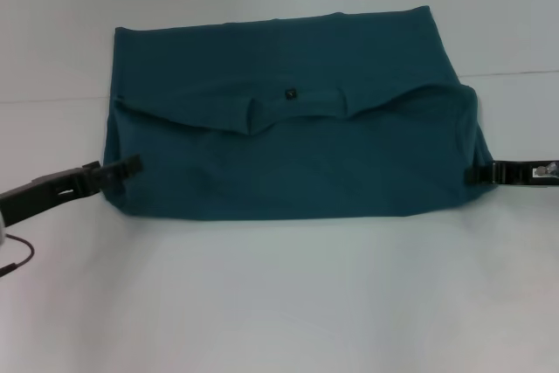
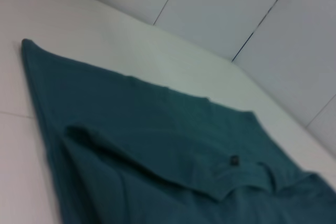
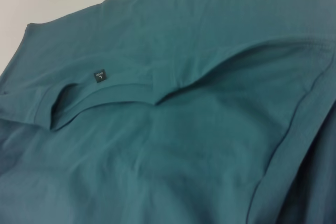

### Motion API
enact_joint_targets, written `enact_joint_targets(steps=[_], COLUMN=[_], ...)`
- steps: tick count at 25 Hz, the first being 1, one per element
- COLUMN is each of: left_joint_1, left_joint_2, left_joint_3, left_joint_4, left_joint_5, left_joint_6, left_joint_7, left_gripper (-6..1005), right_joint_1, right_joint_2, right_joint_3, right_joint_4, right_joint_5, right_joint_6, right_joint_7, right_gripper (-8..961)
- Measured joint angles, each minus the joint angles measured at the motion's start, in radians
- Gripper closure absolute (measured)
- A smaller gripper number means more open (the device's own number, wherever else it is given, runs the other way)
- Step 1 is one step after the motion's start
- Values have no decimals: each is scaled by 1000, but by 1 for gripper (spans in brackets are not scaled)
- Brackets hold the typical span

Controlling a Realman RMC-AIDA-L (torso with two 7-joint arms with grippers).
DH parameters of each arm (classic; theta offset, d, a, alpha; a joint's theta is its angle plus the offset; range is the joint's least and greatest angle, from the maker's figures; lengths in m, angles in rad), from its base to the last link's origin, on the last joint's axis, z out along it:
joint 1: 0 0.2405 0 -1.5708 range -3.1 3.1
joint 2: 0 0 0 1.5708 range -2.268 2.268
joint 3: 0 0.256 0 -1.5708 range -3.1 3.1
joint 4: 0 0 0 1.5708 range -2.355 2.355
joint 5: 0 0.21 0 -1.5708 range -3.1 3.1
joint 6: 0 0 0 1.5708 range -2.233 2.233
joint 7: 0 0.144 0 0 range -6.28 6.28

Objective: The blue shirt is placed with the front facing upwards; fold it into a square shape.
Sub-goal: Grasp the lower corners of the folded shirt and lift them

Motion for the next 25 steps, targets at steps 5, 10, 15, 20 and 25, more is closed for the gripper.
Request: enact_joint_targets(steps=[5,10,15,20,25], left_joint_1=[-6,-11,-22,-25,-35], left_joint_2=[-11,-16,-16,-15,-17], left_joint_3=[102,179,205,242,251], left_joint_4=[0,-16,-48,-54,-62], left_joint_5=[0,0,1,8,42], left_joint_6=[-123,-238,-273,-280,-280], left_joint_7=[10,27,50,53,52], left_gripper=[115,116,117,118,120], right_joint_1=[-4,-6,-7,-8,-7], right_joint_2=[0,1,1,0,0], right_joint_3=[1,1,1,1,1], right_joint_4=[-19,-39,-54,-56,-56], right_joint_5=[5,15,24,25,25], right_joint_6=[-25,-56,-68,-68,-65], right_joint_7=[0,0,1,3,1], right_gripper=[926,926,926,925,925])
